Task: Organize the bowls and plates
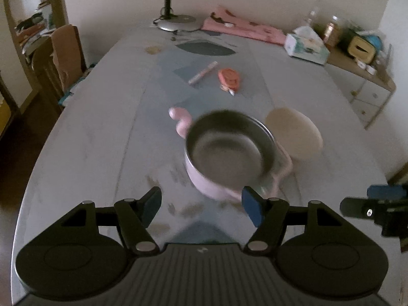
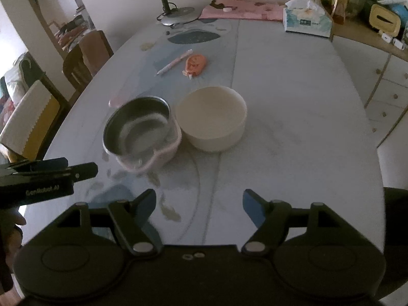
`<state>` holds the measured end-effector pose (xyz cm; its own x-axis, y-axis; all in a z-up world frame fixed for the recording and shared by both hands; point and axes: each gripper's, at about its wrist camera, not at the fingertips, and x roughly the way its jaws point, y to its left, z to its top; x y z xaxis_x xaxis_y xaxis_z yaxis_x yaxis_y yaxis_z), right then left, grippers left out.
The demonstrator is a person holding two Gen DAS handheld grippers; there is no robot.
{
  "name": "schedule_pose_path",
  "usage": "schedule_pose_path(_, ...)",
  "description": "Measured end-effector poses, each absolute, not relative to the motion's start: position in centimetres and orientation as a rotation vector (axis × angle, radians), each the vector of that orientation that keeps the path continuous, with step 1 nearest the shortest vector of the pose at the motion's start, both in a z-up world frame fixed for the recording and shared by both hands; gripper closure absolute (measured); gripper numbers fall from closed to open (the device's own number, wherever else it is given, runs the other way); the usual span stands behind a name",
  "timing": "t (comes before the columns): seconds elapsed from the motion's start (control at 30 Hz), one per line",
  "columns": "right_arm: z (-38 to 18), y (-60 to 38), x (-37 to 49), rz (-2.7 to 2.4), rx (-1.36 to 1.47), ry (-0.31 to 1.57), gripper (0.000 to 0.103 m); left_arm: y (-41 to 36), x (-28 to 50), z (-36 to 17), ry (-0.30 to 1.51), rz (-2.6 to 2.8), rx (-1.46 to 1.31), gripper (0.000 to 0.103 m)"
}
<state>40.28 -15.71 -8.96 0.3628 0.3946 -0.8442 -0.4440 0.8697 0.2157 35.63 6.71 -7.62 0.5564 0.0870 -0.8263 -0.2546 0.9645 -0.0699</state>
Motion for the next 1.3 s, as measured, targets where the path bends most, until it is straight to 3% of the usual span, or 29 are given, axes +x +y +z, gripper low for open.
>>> schedule_pose_path(0.7, -14.2, -9.0, 47.2, 0.450, 0.110, 1.240, 0.032, 11.4, 44.2, -12.5, 1.071, 0.295, -0.277, 0.036)
schedule_pose_path(0.83, -15.0, -9.1, 47.7, 0.447, 0.183, 1.269, 0.037, 11.4, 44.6, -13.1, 1.085, 0.285, -0.268, 0.049)
schedule_pose_path(1.03, -15.1, -8.8, 47.3, 0.444, 0.205, 1.275, 0.058, 11.1, 44.7, -13.5, 1.103, 0.270, -0.266, 0.074)
schedule_pose_path(1.13, -14.8, -8.6, 47.2, 0.465, 0.203, 1.265, 0.066, 10.8, 44.4, -13.3, 1.109, 0.253, -0.256, 0.092)
schedule_pose_path(1.3, -14.4, -8.7, 46.5, 0.475, 0.181, 1.258, 0.067, 9.6, 43.4, -13.0, 1.124, 0.250, -0.219, 0.096)
